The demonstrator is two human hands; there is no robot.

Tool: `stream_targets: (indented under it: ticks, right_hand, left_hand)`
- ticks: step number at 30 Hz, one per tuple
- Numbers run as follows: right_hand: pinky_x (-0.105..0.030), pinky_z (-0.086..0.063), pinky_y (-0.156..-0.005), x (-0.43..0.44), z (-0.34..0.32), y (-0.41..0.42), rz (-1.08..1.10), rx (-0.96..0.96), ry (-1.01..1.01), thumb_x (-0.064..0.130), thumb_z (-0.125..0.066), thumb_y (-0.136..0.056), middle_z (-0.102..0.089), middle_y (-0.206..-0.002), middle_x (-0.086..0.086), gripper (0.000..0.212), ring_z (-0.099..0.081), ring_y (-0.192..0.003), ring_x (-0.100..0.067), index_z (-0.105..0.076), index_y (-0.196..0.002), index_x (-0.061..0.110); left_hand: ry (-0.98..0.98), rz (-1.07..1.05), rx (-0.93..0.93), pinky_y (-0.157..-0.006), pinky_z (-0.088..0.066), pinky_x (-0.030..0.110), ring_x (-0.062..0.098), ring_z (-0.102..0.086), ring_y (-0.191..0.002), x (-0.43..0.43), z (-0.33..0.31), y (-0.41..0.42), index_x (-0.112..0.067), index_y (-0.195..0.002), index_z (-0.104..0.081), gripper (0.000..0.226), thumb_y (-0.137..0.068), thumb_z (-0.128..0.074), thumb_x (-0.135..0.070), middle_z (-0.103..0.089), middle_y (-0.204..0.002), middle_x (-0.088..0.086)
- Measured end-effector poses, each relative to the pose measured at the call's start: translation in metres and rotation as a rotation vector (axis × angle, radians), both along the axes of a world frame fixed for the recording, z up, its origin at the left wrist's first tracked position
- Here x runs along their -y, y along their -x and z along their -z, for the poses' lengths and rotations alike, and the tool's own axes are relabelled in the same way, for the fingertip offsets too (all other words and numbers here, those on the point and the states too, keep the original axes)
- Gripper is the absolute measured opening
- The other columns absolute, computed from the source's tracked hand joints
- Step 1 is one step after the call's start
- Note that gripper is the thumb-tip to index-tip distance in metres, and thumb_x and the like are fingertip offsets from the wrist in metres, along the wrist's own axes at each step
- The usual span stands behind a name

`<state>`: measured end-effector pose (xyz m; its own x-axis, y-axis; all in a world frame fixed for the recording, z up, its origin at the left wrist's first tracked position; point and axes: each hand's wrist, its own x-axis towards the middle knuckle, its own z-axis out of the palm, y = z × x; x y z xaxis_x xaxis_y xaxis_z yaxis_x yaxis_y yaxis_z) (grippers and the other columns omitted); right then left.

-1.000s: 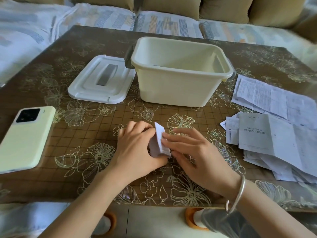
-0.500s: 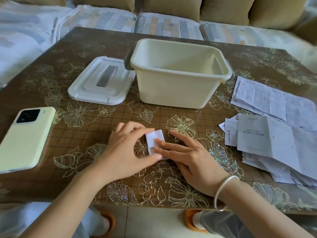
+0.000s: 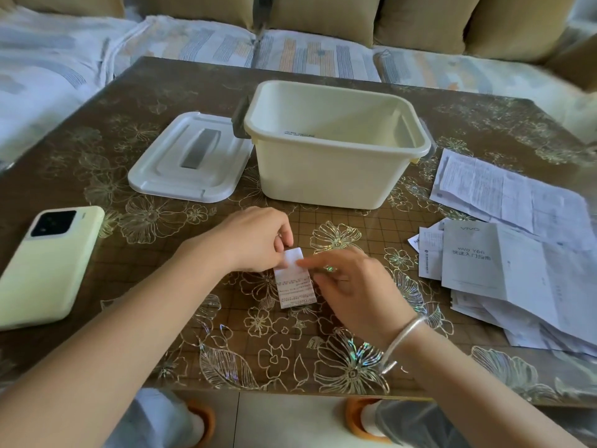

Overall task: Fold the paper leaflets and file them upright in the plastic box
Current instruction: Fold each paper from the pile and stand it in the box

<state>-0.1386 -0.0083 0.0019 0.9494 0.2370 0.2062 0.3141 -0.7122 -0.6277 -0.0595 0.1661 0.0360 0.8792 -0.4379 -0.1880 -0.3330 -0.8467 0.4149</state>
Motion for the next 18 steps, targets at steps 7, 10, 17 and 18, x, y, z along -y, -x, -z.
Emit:
stream_targets:
  ticks: [7,10,17,18]
  right_hand:
    - [-0.028,-0.055,-0.076,-0.013,-0.013,-0.018,0.17,-0.233,-0.031,0.025,-0.072,-0.082,-0.068,-0.085,0.014,0.023,-0.062,-0.076,-0.003,-0.064,-0.104,0.025]
    - [-0.025,-0.056,-0.071,-0.009,-0.021,-0.024,0.121,-0.283,-0.042,0.026,-0.073,-0.082,-0.07,-0.08,0.013,0.008,-0.063,-0.071,0.0,-0.071,-0.089,0.027]
    - [-0.029,-0.057,-0.071,-0.001,-0.085,-0.051,0.019,-0.097,-0.269,0.013,-0.075,-0.078,-0.072,-0.076,0.006,0.016,-0.068,-0.071,-0.009,-0.069,-0.082,0.027]
    - [-0.03,-0.058,-0.071,0.001,-0.099,-0.06,0.005,-0.074,-0.288,0.012,-0.074,-0.079,-0.072,-0.076,0.005,0.017,-0.068,-0.072,-0.012,-0.069,-0.081,0.028]
  left_hand:
    - [-0.028,-0.013,-0.023,-0.084,-0.039,0.029,0.008,-0.047,-0.101,-0.009,-0.004,0.003,-0.035,-0.079,-0.059,0.018,-0.078,-0.077,-0.036,-0.054,-0.097,-0.017]
    - [0.123,-0.059,0.018,-0.07,-0.043,0.018,-0.001,-0.057,-0.086,-0.018,-0.013,0.011,-0.034,-0.077,-0.059,0.018,-0.079,-0.077,-0.032,-0.062,-0.09,-0.016]
    - [0.569,-0.136,0.165,-0.066,-0.052,0.02,0.002,-0.063,-0.069,-0.022,-0.079,0.0,-0.028,-0.079,-0.061,0.019,-0.074,-0.078,-0.024,-0.067,-0.079,-0.016]
    - [0.609,-0.127,0.208,-0.065,-0.053,0.02,0.002,-0.063,-0.069,-0.018,-0.09,-0.009,-0.026,-0.081,-0.061,0.018,-0.074,-0.077,-0.023,-0.067,-0.079,-0.015]
